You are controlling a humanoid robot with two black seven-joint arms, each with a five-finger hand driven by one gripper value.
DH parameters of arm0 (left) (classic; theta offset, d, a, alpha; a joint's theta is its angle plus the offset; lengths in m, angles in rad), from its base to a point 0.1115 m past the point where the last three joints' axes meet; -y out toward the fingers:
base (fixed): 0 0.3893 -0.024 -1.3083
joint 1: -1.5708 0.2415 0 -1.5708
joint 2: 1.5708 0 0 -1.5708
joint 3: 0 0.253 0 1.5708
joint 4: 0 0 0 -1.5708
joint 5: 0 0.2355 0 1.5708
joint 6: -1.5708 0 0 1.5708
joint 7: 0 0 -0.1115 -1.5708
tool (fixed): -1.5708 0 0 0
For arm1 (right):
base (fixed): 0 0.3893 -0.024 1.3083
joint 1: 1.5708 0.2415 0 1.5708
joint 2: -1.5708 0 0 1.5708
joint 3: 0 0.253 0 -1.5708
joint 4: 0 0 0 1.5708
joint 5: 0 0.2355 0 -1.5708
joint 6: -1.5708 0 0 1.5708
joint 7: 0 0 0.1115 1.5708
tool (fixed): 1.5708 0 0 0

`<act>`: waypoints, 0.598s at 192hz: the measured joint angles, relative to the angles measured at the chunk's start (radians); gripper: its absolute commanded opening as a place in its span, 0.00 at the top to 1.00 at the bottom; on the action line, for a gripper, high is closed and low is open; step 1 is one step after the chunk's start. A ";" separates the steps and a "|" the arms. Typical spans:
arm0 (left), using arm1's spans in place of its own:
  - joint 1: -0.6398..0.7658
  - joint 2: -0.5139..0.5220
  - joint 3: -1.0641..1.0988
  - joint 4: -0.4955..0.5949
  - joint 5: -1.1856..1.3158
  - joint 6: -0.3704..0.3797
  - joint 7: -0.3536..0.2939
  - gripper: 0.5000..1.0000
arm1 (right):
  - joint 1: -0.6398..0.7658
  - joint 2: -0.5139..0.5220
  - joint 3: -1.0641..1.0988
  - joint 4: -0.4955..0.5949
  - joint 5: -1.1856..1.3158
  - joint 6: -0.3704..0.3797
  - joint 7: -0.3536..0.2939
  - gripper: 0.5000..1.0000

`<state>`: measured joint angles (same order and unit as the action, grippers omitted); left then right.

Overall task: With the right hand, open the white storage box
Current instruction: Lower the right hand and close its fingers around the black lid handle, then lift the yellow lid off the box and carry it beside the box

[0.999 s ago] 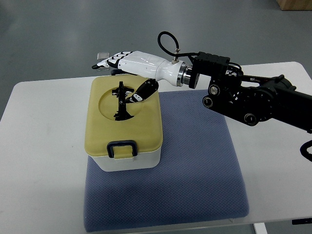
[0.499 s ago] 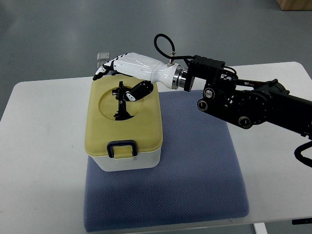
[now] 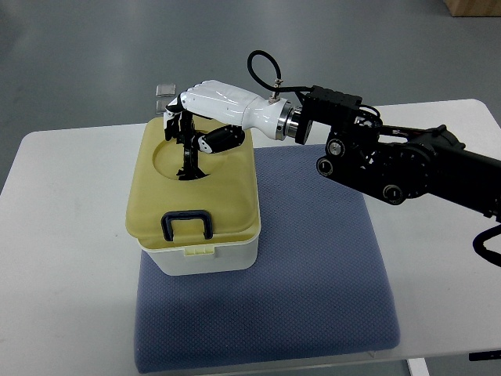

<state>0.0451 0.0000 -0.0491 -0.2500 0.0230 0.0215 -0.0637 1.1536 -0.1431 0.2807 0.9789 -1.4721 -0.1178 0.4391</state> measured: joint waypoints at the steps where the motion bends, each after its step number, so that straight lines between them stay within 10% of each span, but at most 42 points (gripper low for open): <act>1: 0.000 0.000 0.000 0.000 0.000 0.000 0.000 0.00 | 0.001 -0.001 0.000 0.000 0.000 0.000 0.000 1.00; 115: 0.000 0.000 0.002 0.000 0.000 0.000 0.000 0.00 | 0.065 -0.232 0.052 0.113 0.024 0.009 0.022 1.00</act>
<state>0.0453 0.0000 -0.0475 -0.2500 0.0230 0.0214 -0.0634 1.2181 -0.3754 0.3326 1.0922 -1.4481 -0.1093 0.4611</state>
